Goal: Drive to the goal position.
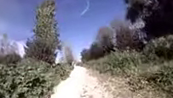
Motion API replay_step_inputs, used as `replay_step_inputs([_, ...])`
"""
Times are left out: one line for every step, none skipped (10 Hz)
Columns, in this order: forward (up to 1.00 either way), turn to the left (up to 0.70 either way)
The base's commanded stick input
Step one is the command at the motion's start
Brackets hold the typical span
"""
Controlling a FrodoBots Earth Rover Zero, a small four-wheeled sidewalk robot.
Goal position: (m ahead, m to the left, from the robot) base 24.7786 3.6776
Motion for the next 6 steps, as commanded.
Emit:
replay_step_inputs([0.7, 0.0])
replay_step_inputs([0.7, 0.0])
replay_step_inputs([0.7, 0.0])
replay_step_inputs([0.7, 0.0])
replay_step_inputs([0.7, 0.0])
replay_step_inputs([0.7, 0.0])
